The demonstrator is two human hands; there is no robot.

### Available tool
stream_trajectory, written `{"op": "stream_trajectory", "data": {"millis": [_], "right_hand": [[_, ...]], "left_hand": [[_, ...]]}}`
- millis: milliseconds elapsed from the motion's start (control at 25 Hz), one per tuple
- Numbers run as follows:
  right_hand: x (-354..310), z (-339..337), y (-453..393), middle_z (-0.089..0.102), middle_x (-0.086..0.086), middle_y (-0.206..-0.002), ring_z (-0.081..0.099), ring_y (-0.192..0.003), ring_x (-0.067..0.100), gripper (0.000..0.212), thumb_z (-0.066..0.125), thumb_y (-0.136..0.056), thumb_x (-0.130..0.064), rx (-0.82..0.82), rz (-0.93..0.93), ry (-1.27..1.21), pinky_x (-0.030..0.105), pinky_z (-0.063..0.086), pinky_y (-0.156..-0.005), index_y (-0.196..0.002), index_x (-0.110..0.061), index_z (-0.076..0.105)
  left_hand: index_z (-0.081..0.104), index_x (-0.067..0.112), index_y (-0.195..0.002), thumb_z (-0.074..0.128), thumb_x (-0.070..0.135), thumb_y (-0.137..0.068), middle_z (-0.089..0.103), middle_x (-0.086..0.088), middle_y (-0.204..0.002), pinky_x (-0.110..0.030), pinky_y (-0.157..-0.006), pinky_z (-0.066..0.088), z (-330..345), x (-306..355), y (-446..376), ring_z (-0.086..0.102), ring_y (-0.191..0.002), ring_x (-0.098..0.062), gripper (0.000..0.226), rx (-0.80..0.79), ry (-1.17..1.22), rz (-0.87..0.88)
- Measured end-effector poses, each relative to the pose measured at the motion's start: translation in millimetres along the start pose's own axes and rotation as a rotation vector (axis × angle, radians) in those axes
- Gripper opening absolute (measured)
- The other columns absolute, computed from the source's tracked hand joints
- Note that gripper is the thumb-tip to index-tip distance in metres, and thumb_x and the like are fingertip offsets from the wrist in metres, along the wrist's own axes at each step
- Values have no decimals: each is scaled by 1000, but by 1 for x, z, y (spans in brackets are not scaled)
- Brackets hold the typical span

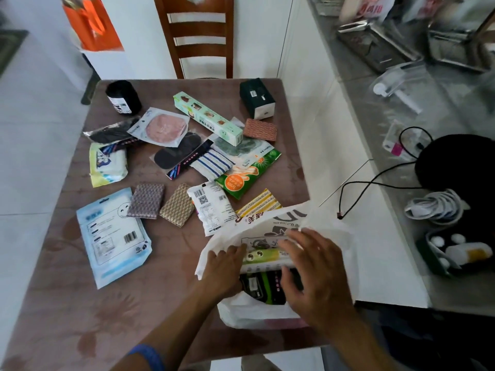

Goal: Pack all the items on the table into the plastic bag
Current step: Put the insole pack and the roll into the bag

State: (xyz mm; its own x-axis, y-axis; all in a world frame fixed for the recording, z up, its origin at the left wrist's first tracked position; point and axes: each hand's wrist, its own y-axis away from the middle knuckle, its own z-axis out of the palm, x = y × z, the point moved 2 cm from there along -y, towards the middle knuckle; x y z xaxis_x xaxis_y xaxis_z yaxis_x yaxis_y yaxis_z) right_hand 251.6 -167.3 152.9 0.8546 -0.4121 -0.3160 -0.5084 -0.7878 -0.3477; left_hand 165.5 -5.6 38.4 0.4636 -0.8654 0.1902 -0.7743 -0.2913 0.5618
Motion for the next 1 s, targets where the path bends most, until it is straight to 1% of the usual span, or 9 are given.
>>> {"op": "stream_trajectory", "data": {"millis": [80, 160, 240, 440, 600, 720, 800, 880, 1000], "right_hand": [[7, 38, -6, 61, 4, -130, 47, -126, 25, 48, 62, -77, -17, -343, -64, -3, 49, 41, -106, -124, -21, 53], [26, 82, -4, 47, 3, -146, 36, -136, 28, 64, 61, -78, -16, -756, 17, 75, 51, 27, -115, -139, -24, 42], [45, 117, 2, 39, 8, -152, 33, -139, 34, 75, 60, -79, -14, -928, 77, 210, 53, 23, -115, -147, -24, 29], [59, 143, -2, 55, 15, -137, 52, -123, 40, 69, 69, -77, -14, -774, 161, 365, 59, 43, -98, -142, -20, 43], [57, 153, -11, 52, 19, -137, 44, -128, 48, 55, 62, -84, -7, -694, 251, 388, 64, 42, -98, -136, -13, 48], [57, 158, -17, 36, 16, -149, 26, -138, 47, 53, 45, -94, -7, -791, 262, 397, 61, 29, -109, -145, -13, 33], [55, 154, -19, 36, 16, -149, 28, -136, 46, 53, 43, -94, -7, -814, 272, 419, 59, 32, -108, -145, -12, 31], [48, 146, -23, 42, 18, -144, 36, -133, 43, 50, 45, -92, -8, -844, 315, 397, 54, 41, -101, -141, -11, 36], [27, 123, -36, 67, 8, -118, 64, -104, 26, 29, 49, -92, -16, -750, 311, 241, 36, 52, -80, -119, -16, 59]], "left_hand": [[26, 18, -146, 62, 28, -83, 47, -8, -142, -49, -105, 26, -6, 2, 3, 56, -116, -31, 74, 52, -90, 25], [37, 12, -137, 57, 20, -86, 60, -9, -127, -47, -104, 26, -16, 5, 9, 61, -108, -33, 55, 131, -235, 36], [41, 13, -135, 50, 17, -90, 65, -8, -117, -46, -102, 26, -24, 1, 17, 60, -107, -32, 46, 180, -299, 20], [19, 16, -145, 55, 20, -85, 57, -9, -125, -46, -99, 32, -24, -18, 27, 52, -115, -32, 70, 181, -227, -27], [34, 15, -135, 50, 16, -83, 55, -7, -117, -36, -79, 40, -22, -15, 27, 51, -105, -28, 54, 290, -106, -14], [57, 13, -101, 51, 12, -83, 58, -6, -94, -36, -61, 44, -19, -26, 31, 58, -83, -26, 19, 521, 258, -74], [60, 11, -89, 53, 10, -92, 60, -4, -72, -33, -58, 43, -20, -36, 35, 57, -62, -21, 8, 629, 835, -266], [64, 11, -88, 49, 6, -95, 63, -7, -64, -29, -56, 42, -24, -47, 42, 54, -52, -17, 17, 558, 1432, -412], [69, 9, -98, 52, 1, -90, 72, -13, -78, -25, -54, 45, -18, -65, 62, 53, -50, -16, 21, 466, 1680, -409]]}}
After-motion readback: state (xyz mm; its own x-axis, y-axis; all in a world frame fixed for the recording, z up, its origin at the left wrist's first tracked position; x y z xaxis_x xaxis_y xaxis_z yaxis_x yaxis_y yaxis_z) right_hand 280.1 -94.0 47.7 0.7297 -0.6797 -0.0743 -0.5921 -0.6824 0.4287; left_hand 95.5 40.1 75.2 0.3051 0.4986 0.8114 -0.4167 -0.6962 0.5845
